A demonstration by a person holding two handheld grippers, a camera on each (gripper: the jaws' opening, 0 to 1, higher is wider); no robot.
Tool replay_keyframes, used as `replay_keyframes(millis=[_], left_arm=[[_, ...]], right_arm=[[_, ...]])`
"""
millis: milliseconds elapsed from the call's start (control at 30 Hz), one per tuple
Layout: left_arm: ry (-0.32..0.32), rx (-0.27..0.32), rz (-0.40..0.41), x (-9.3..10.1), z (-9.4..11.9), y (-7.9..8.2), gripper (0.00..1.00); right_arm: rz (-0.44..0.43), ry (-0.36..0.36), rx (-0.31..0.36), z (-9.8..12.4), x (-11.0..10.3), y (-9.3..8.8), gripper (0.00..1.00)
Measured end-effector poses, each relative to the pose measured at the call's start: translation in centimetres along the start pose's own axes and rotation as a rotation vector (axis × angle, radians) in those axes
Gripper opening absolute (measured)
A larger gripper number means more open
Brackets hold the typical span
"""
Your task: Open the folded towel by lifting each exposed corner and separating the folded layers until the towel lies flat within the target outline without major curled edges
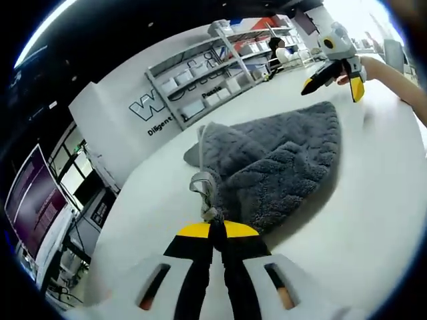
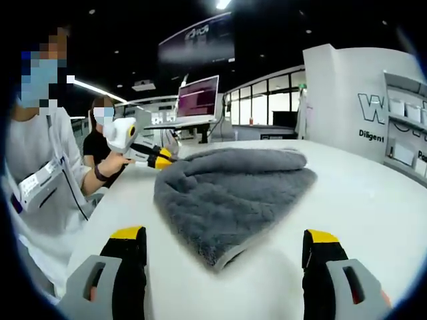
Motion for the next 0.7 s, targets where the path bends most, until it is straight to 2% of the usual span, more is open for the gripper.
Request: replay_keyframes(millis=[133, 367, 467, 633, 700], left_arm=[[-0.025, 0.000, 0.035, 0.0, -0.2, -0.6, 0.04], [-0.103, 0.098, 0.205, -0.8, 0.5, -1.6, 0.09], [-0.135, 0.138, 0.248, -1.1, 0.9, -1.9, 0.12], [-0.144, 0.170, 0.296, -2.1, 1.7, -2.3, 0.20], [-0.163, 0.206, 0.319, -2.5, 2.1, -2.1, 0.22]], right_arm=[[0.001, 0.000, 0.000, 0.0, 0.1, 0.0, 0.99], [-0.001, 0.002, 0.005, 0.0, 0.1, 0.1, 0.99], [-0.002, 0.005, 0.006, 0.0, 0.1, 0.2, 0.99], [0.000, 0.005, 0.004, -0.1, 0.1, 0.1, 0.99], [-0.003, 0.007, 0.013, 0.0, 0.0, 0.2, 0.99]])
Point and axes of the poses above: the point that each gripper's makers call its tool centre point, and the gripper's own axes: z roughly backward along the fingers, x roughly to its right, y roughly out of its top, the point moved 8 cm from there along z, roughly backward along the fingers, and after that the axes turned 11 degrees about -y, right-handed, at the moved point
